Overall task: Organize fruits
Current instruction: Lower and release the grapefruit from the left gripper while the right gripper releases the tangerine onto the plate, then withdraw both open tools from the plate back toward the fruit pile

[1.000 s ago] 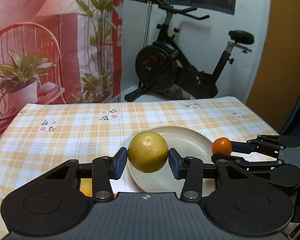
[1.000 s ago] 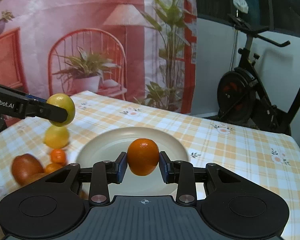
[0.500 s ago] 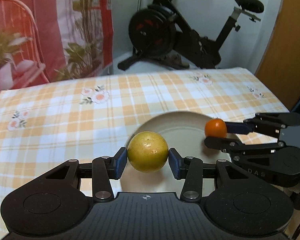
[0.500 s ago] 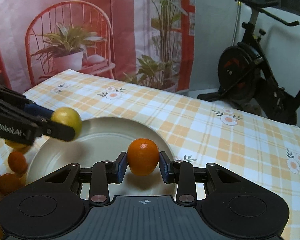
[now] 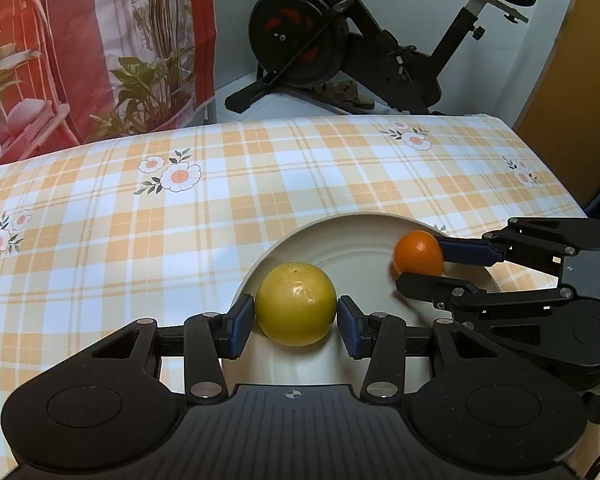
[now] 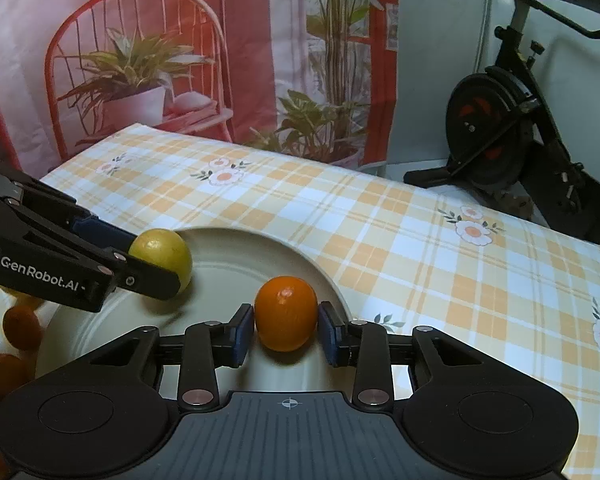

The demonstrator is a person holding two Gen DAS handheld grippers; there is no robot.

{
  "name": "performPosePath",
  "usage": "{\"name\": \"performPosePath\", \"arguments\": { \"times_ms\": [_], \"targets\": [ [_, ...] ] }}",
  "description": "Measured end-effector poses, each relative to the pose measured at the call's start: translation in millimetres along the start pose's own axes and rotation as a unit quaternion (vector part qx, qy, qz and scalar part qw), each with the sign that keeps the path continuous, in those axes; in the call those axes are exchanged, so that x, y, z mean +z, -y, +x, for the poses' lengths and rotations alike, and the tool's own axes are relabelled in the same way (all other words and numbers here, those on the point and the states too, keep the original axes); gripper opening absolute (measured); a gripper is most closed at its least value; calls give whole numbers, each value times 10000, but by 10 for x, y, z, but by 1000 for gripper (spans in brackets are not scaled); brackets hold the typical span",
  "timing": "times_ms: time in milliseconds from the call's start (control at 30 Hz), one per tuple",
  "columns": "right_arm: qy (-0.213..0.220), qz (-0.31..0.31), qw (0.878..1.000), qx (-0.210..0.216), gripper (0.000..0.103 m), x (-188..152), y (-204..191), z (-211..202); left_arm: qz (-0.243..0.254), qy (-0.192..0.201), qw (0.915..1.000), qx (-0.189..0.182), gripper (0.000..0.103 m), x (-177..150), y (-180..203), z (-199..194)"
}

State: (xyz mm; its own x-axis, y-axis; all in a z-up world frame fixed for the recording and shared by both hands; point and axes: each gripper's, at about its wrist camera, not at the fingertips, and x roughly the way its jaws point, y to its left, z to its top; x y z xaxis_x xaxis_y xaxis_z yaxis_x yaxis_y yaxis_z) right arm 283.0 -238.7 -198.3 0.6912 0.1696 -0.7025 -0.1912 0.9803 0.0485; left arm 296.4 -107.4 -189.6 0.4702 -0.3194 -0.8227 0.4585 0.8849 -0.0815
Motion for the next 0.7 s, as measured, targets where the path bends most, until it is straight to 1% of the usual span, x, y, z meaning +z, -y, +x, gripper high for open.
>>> {"name": "performPosePath", "arguments": {
  "times_ms": [100,200,333,400,500,700],
  "targets": [
    [19,103,9999,-6,40,9,4,-33,-52,-24,10000,-29,50,13,-19,-1],
    [81,232,9997,-41,40,-2,3,-114,-182,30,9998,-56,50,20,-49,-59],
    [264,493,9984,-85,40,-55,-4,-325,-328,200,9993,-37,51,-23,-74,-264],
    [377,627,9972,-123,40,-92,-13,-451,-377,288,9989,57,51,-62,-77,-383],
    [526,819,9951,-163,41,-172,-50,-650,-409,357,9980,313,52,-138,-72,-567],
    [664,880,9936,-226,41,-294,-211,-943,-476,462,9954,695,52,-283,-97,-884]
  ]
}}
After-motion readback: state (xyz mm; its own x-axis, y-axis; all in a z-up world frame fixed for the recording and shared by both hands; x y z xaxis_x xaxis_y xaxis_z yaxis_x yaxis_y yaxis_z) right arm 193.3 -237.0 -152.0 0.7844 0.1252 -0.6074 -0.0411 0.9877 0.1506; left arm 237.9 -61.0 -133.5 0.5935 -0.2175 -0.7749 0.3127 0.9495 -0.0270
